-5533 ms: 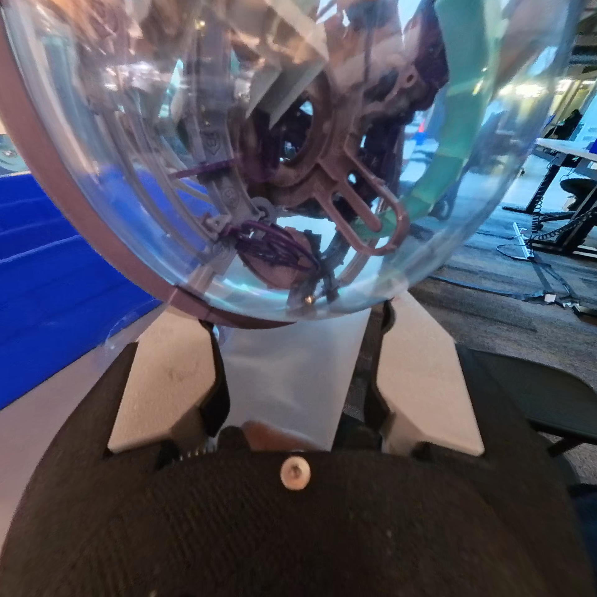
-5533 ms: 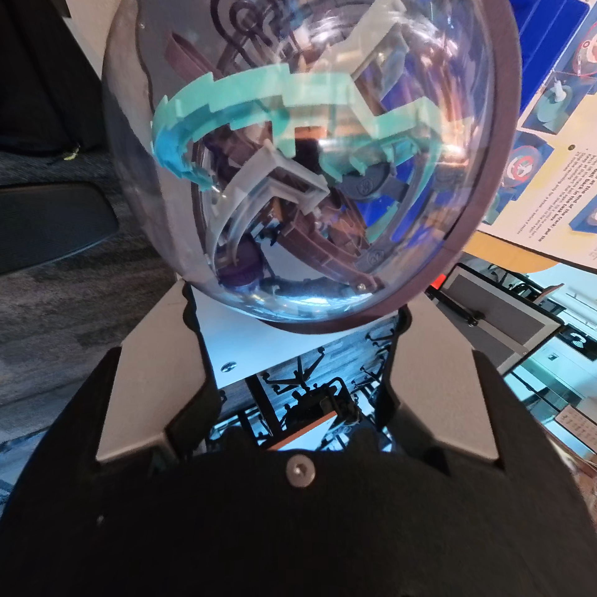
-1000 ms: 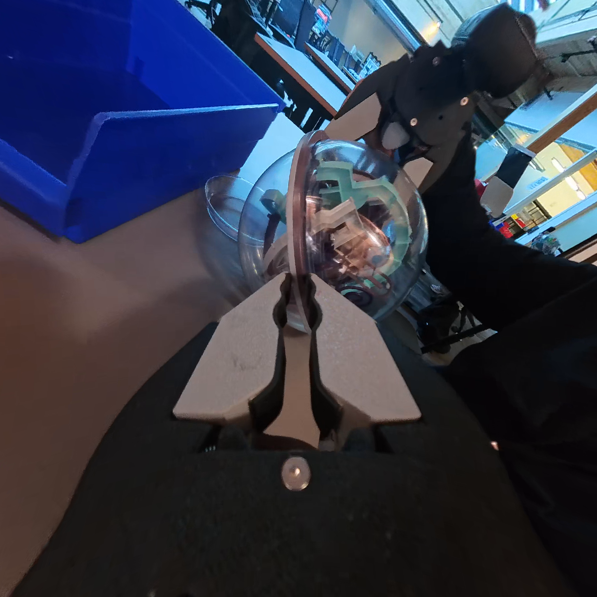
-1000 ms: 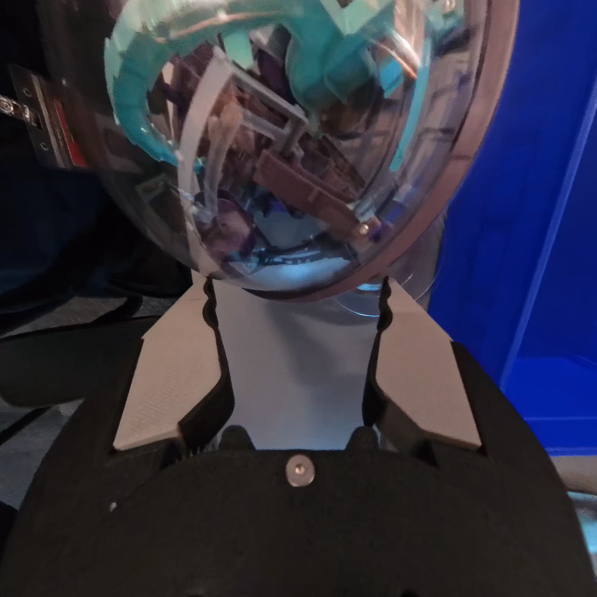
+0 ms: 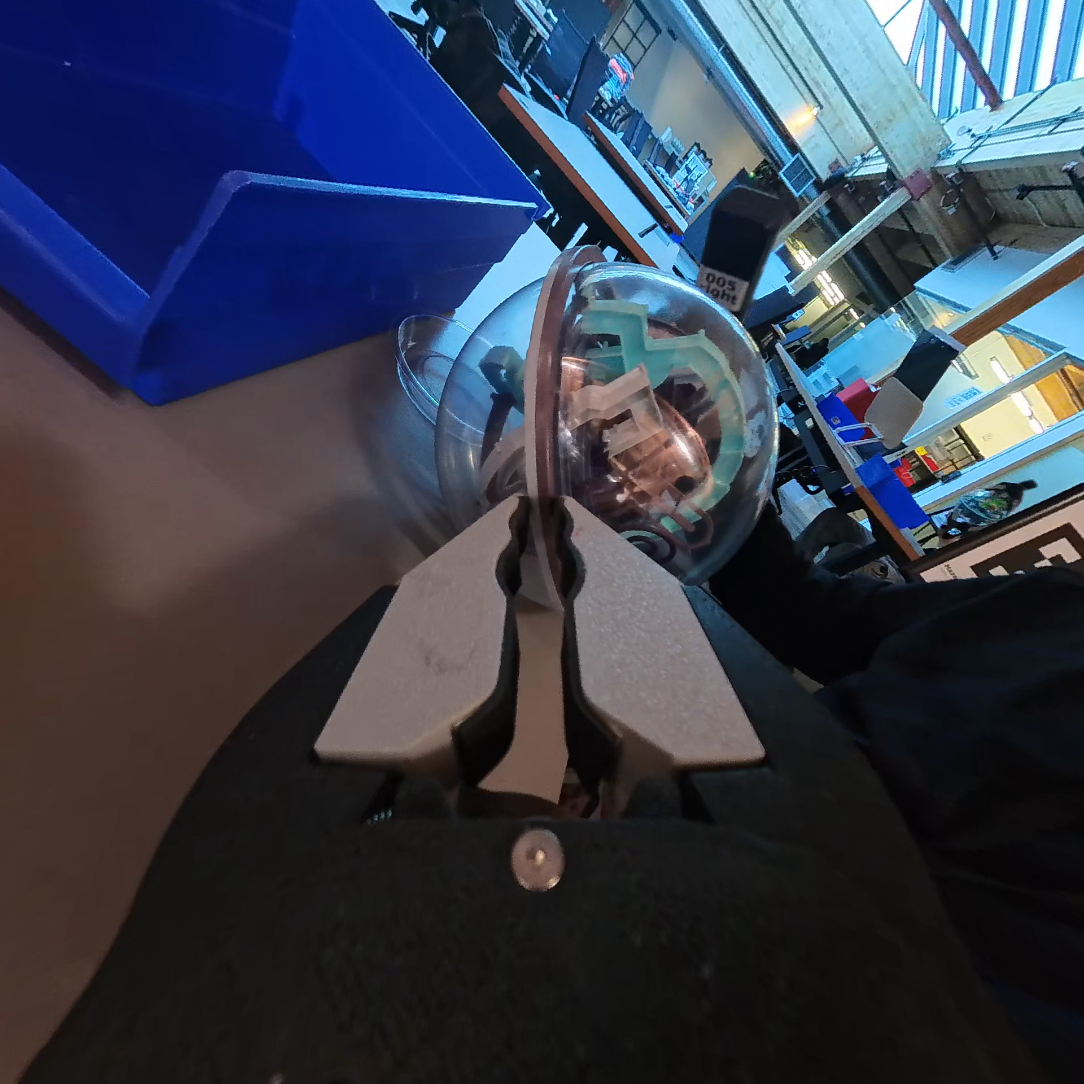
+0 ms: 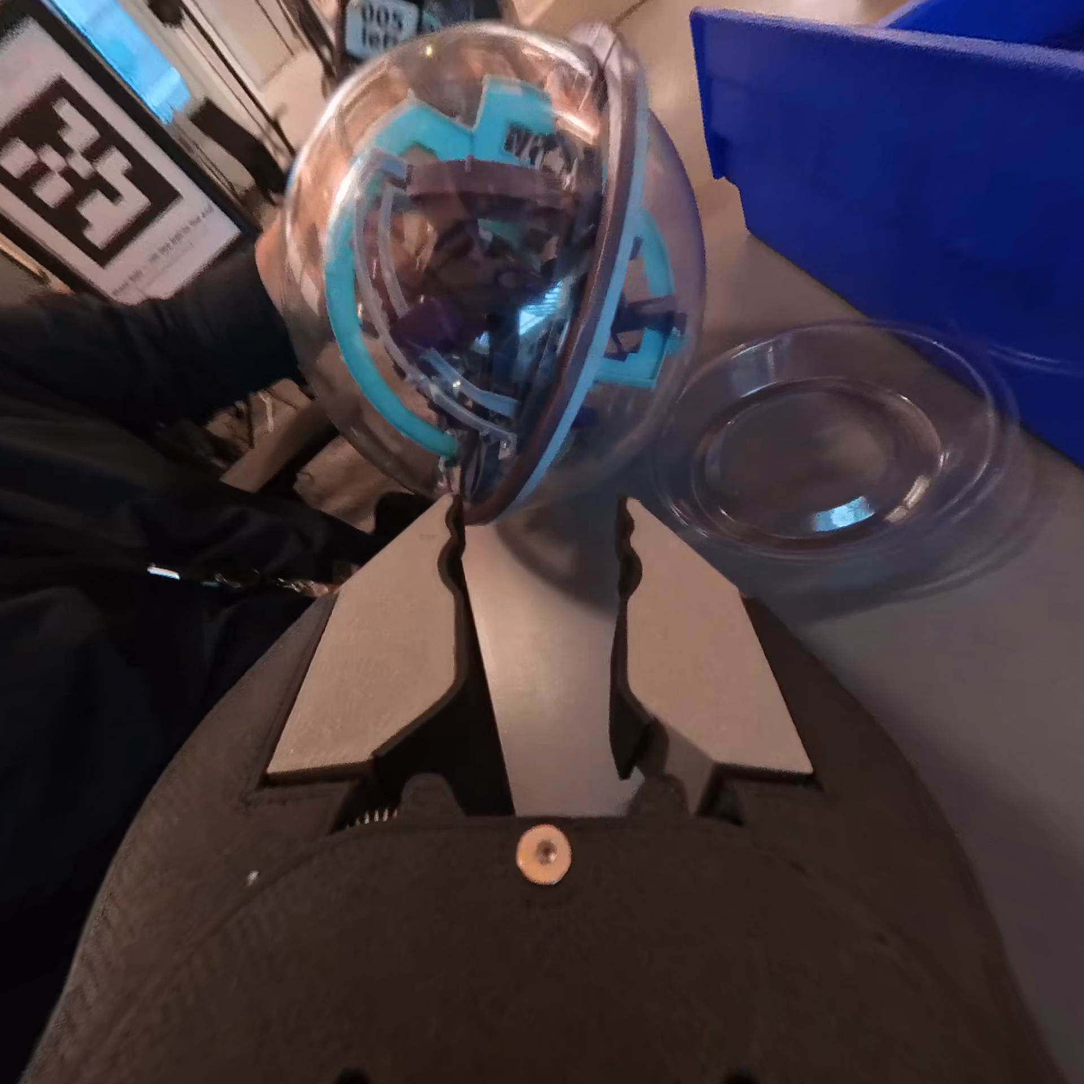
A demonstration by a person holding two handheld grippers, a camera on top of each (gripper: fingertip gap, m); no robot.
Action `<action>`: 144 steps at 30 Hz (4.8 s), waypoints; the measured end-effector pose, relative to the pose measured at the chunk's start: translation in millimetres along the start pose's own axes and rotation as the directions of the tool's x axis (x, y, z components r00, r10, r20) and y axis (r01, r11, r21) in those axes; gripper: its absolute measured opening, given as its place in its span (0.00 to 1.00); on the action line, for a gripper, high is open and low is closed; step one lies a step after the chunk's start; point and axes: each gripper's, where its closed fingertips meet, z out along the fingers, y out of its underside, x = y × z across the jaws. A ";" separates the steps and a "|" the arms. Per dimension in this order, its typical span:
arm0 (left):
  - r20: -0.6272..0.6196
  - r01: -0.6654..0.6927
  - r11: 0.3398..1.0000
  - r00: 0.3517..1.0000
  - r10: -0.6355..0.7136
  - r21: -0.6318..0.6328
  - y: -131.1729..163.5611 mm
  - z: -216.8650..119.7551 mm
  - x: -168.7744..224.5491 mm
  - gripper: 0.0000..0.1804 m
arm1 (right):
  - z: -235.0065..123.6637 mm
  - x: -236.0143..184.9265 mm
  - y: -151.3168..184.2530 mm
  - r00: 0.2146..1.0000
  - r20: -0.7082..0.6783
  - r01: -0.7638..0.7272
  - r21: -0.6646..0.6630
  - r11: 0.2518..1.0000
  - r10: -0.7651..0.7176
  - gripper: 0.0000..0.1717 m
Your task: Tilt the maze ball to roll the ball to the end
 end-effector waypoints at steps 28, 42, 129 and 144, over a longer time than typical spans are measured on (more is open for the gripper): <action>-0.005 0.048 0.999 0.999 -0.048 -0.015 6.6 -1.7 -4.7 0.03 | -1.3 6.0 -23.1 0.924 0.184 -0.368 0.184 0.911 0.336 0.03; 0.023 -0.056 0.998 0.998 0.056 -0.026 8.7 3.3 -11.1 0.18 | -5.9 23.2 -27.1 0.859 0.233 -0.500 0.194 0.844 0.456 0.02; 0.311 -0.742 -0.323 -0.575 0.757 -0.587 -5.8 16.4 -7.2 0.03 | -9.7 45.1 -33.0 0.828 0.186 -0.552 0.097 0.828 0.530 0.04; 0.318 -0.731 -0.343 -0.601 0.734 -0.590 -7.6 15.2 -6.8 0.03 | -4.6 34.4 -31.7 0.874 0.213 -0.464 0.094 0.881 0.437 0.29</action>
